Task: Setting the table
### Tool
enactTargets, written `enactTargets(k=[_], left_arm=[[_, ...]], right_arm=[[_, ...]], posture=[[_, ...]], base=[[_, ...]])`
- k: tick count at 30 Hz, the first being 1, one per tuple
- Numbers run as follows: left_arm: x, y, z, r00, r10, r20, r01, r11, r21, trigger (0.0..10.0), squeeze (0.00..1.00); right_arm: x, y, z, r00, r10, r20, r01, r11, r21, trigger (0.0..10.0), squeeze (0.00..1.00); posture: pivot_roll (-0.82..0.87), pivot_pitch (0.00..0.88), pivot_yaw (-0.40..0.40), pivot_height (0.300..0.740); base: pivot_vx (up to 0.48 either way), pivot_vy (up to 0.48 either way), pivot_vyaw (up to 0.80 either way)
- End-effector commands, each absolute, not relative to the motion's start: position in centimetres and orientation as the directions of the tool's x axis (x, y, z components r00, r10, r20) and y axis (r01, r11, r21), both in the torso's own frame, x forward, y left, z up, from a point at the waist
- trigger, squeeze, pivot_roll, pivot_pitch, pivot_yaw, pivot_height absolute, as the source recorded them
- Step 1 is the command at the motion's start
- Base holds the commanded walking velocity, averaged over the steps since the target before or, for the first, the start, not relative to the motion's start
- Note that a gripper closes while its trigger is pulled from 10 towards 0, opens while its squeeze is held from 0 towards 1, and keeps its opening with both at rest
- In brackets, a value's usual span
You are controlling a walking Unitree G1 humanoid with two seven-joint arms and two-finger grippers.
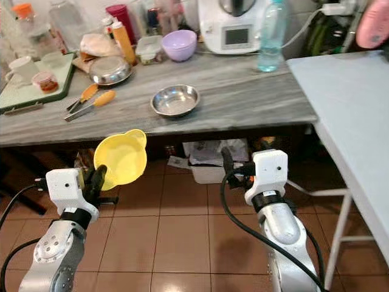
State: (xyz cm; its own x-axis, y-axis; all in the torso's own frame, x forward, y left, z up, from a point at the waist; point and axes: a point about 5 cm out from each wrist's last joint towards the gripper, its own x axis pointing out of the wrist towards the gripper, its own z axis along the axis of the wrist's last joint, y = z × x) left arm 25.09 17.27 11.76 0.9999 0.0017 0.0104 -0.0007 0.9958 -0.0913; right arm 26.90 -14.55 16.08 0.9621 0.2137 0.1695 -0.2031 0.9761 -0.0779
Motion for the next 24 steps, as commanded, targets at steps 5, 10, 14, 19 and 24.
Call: enactTargets(k=[5, 10, 14, 19, 24], left_arm=[[24.91, 17.34, 11.96, 1.000, 0.001, 0.027, 0.002, 0.996, -0.090, 10.0, 0.00], [24.87, 17.27, 11.94, 1.000, 0.000, 0.027, 0.003, 0.996, -0.092, 10.0, 0.00], [24.93, 17.19, 11.95, 1.000, 0.001, 0.028, 0.002, 0.996, -0.094, 10.0, 0.00], [25.28, 17.04, 12.39, 0.999, 0.001, 0.038, 0.003, 0.995, -0.098, 10.0, 0.00], [25.63, 16.81, 12.80, 0.999, -0.003, 0.052, 0.008, 0.995, -0.104, 10.0, 0.00]], right_arm=[[26.77, -14.64, 15.95, 0.964, 0.212, 0.163, -0.201, 0.976, -0.079, 10.0, 0.00], [26.81, -14.37, 15.99, 0.961, 0.221, 0.164, -0.210, 0.974, -0.080, 10.0, 0.00], [26.87, -14.38, 16.12, 0.960, 0.223, 0.167, -0.212, 0.974, -0.080, 10.0, 0.00], [26.90, -14.36, 16.14, 0.959, 0.225, 0.169, -0.215, 0.973, -0.080, 10.0, 0.00], [26.87, -14.20, 16.14, 0.958, 0.230, 0.169, -0.220, 0.973, -0.077, 10.0, 0.00]], posture=[[-0.22, 0.108, 0.147, 0.740], [-0.22, 0.109, 0.146, 0.740], [-0.22, 0.111, 0.143, 0.740], [-0.22, 0.111, 0.143, 0.740], [-0.22, 0.112, 0.146, 0.740]], base=[[0.358, 0.000, 0.00], [0.357, 0.000, 0.00], [0.354, 0.000, 0.00], [0.354, 0.000, 0.00], [0.351, 0.000, 0.00]])
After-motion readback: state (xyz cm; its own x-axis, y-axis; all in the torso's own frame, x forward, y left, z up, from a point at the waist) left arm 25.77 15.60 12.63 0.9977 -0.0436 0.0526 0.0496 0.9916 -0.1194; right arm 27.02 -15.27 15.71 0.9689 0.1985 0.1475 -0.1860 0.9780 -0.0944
